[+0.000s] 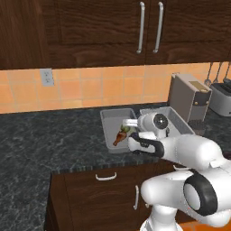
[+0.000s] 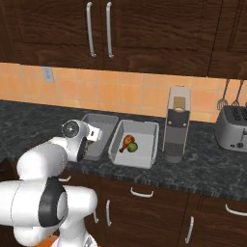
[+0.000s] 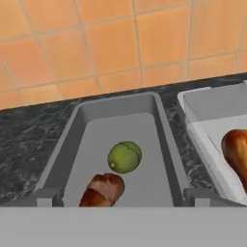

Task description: Place one lime and one chicken drumstick in each tupperware on the nearby counter, to pack two identical lunches.

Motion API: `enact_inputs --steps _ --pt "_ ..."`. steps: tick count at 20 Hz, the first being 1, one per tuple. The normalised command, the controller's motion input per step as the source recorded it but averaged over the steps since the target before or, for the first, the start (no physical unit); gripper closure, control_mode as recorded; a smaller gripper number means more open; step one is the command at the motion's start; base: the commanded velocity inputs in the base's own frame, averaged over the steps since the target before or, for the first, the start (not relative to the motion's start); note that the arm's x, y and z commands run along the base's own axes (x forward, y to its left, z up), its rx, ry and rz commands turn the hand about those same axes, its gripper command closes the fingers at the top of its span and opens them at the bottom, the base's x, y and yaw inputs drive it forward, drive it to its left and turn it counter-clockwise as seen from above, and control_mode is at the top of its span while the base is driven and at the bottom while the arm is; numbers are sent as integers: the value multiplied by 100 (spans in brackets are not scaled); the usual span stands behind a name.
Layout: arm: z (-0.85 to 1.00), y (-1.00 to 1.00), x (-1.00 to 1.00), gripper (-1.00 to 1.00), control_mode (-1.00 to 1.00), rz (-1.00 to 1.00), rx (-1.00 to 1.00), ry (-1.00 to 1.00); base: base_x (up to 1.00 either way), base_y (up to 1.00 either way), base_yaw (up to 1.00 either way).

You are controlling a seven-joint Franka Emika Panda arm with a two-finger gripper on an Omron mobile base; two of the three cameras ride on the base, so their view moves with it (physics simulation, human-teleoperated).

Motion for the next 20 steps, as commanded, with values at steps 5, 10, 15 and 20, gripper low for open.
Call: enact_inputs --steps 5,10,15,20 --pt "100 -1 -62 -100 -100 0 14 0 0 0 0" --pt "100 -2 -63 -100 -100 0 9 15 0 0 0" --pt "35 0 -90 -100 -100 0 1 38 0 0 0" --pt "-47 21 -100 -100 -100 0 0 29 0 0 0"
